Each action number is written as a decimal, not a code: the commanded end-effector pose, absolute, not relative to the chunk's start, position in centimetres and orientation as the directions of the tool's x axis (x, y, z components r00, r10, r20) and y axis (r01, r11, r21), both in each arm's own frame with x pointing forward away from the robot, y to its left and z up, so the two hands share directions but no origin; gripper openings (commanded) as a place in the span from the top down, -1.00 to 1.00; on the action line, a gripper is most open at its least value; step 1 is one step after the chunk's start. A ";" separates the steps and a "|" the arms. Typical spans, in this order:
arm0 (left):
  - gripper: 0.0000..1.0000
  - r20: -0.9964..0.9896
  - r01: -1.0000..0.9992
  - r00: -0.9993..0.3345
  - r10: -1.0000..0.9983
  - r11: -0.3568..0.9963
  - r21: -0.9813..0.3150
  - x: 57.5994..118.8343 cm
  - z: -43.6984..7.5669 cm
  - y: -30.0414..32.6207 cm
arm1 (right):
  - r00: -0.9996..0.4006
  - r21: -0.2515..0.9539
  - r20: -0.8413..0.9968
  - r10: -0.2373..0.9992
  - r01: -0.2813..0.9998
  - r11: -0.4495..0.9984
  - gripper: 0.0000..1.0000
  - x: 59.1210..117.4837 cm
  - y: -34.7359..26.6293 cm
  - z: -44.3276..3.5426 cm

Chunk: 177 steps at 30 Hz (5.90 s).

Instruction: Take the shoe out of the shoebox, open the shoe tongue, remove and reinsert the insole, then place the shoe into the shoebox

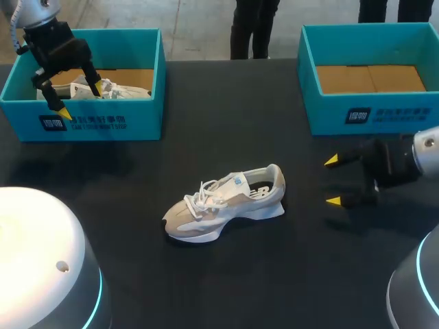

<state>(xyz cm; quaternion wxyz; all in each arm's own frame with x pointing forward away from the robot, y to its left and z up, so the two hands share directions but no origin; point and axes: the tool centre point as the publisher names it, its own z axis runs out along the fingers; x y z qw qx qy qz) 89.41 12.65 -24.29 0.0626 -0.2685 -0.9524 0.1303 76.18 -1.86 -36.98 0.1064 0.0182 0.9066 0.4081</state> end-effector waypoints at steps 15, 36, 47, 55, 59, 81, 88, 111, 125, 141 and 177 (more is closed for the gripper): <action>-1.00 0.047 0.496 -0.848 0.528 0.822 -0.280 89.3 -24.3 12.7 | -0.979 0.748 -0.168 0.114 -0.052 0.662 -1.00 77.2 -0.2 -37.1; -1.00 0.047 0.496 -0.848 0.528 0.822 -0.280 89.3 -24.3 12.7 | -0.996 0.717 -0.075 -0.046 -0.086 0.691 -1.00 79.5 3.9 -38.3; -1.00 0.047 0.496 -0.848 0.528 0.822 -0.280 89.3 -24.3 12.7 | -0.994 0.728 -0.045 -0.098 -0.099 0.679 -1.00 81.1 4.9 -39.5; -1.00 0.047 0.496 -0.848 0.528 0.822 -0.280 89.3 -24.3 12.7 | -0.992 0.742 -0.022 -0.128 -0.102 0.663 -1.00 80.8 6.1 -40.4; -1.00 0.047 0.496 -0.848 0.528 0.822 -0.280 89.3 -24.3 12.7 | -0.990 0.750 -0.011 -0.144 -0.103 0.653 -1.00 80.5 6.7 -40.8; -1.00 0.047 0.496 -0.848 0.528 0.822 -0.280 89.3 -24.3 12.7 | -0.980 0.766 0.064 -0.187 -0.073 0.639 -1.00 78.6 9.4 -41.7; -1.00 0.047 0.496 -0.848 0.528 0.822 -0.280 89.3 -24.3 12.7 | -0.978 0.770 0.100 -0.183 -0.040 0.637 -1.00 78.5 10.0 -41.8; -1.00 0.047 0.496 -0.848 0.528 0.822 -0.280 89.3 -24.3 12.7 | -0.982 0.794 0.098 -0.160 -0.020 0.608 -1.00 77.1 11.9 -41.6; -1.00 0.047 0.496 -0.848 0.528 0.822 -0.280 89.3 -24.3 12.7 | -0.986 0.807 0.099 -0.131 0.003 0.591 -1.00 76.7 12.5 -42.6; -1.00 0.047 0.496 -0.848 0.528 0.822 -0.280 89.3 -24.3 12.7 | -0.996 0.810 0.059 -0.061 0.012 0.586 1.00 76.6 12.4 -42.4; -1.00 0.047 0.496 -0.848 0.528 0.822 -0.280 89.3 -24.3 12.7 | -0.989 0.788 0.023 0.149 0.109 0.606 1.00 76.0 8.4 -42.6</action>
